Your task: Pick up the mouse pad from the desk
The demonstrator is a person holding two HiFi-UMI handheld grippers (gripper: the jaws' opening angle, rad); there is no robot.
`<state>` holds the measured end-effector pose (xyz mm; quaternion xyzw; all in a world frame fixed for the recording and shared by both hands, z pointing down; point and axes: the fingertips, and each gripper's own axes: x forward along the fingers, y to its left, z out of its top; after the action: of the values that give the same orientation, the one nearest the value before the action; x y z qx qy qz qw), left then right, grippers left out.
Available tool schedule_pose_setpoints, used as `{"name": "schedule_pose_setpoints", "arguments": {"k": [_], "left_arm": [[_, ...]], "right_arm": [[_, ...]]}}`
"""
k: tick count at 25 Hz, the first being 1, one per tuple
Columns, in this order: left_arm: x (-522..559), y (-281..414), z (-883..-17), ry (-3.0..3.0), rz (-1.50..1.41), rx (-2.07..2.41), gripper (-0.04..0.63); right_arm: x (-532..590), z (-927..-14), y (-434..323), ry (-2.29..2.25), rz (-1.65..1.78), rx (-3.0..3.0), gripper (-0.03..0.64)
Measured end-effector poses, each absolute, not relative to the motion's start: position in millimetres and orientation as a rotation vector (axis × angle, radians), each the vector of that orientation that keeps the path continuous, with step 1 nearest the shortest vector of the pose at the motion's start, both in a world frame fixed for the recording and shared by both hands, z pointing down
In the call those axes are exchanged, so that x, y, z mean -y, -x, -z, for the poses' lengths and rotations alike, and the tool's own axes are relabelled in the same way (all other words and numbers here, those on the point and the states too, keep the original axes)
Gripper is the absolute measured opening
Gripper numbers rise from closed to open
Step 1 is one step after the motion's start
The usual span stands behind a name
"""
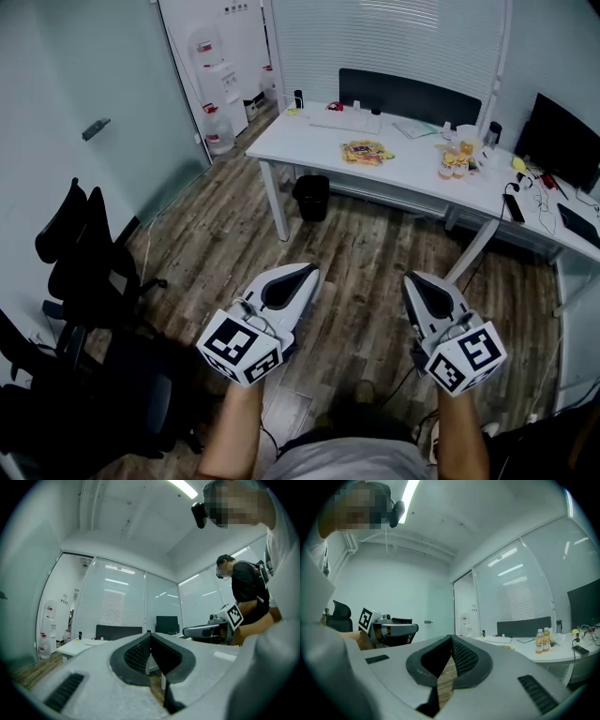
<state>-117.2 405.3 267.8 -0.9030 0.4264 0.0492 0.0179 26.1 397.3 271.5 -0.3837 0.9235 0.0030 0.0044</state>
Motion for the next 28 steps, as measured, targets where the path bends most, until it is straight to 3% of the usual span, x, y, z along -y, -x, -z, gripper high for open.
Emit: {"name": "schedule_pose_setpoints", "arguments": {"k": [12,28], "left_arm": [[-364,126,-268,2.759,-0.105,-1.384,0.015],[-231,90,-263,2.723,-0.088,-1.404,0.015]], "right_arm": [[-347,-281,-23,1.149,0.01,-2.884,0.012],[-208,-279,-63,1.141,-0.033,-2.887,0.012]]}}
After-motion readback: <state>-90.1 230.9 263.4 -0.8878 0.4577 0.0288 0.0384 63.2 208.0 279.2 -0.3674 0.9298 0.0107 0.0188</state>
